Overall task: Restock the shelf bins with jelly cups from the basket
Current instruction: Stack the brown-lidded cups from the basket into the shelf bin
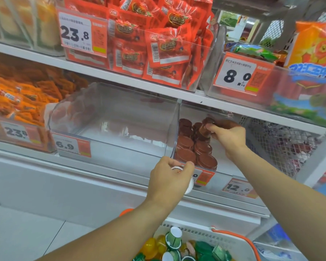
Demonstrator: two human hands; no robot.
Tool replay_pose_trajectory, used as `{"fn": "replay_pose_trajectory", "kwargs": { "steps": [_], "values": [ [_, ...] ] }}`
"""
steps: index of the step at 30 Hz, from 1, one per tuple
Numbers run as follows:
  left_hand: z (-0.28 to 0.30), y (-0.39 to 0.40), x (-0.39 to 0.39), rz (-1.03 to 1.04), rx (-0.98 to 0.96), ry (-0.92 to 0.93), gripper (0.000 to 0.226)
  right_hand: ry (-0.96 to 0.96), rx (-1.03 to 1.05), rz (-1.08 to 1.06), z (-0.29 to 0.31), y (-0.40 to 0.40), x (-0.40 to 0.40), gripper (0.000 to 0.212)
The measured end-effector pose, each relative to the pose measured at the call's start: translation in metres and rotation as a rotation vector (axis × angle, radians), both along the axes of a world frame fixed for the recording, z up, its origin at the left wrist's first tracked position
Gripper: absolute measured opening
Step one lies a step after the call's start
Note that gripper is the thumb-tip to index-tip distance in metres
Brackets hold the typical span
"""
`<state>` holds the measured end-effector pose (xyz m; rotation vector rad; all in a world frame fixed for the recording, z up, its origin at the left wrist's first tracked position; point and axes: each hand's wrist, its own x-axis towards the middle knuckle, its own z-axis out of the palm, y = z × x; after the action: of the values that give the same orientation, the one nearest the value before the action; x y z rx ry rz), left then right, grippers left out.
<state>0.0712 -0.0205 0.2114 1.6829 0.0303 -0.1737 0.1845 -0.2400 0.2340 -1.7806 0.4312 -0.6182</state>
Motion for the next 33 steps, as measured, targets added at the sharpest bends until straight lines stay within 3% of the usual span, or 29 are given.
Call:
{"fn": "replay_pose_trajectory", "kwargs": {
  "steps": [2,7,12,16,23,33],
  "values": [
    [0.0,-0.005,0.001,-0.012,-0.059,0.063,0.018,-0.012,0.004,0.018,0.005,0.006,0.007,0.041],
    [0.003,-0.007,0.001,-0.039,-0.231,0.196,0.023,0.003,-0.07,0.083,0.012,0.032,0.024,0.019],
    [0.004,-0.002,0.008,0.009,-0.339,0.257,0.041,0.028,-0.261,0.14,0.001,0.036,0.01,0.033],
    [-0.005,-0.005,0.012,0.033,-0.413,0.357,0.027,0.038,-0.374,0.138,-0.001,0.037,0.007,0.036],
    [-0.001,0.0,0.008,0.041,-0.565,0.56,0.03,0.023,-0.502,0.147,-0.003,0.039,0.009,0.033],
    [0.012,0.001,0.0,0.022,-0.583,0.433,0.016,0.055,-0.622,0.139,-0.003,0.037,0.012,0.026]
  ]
}}
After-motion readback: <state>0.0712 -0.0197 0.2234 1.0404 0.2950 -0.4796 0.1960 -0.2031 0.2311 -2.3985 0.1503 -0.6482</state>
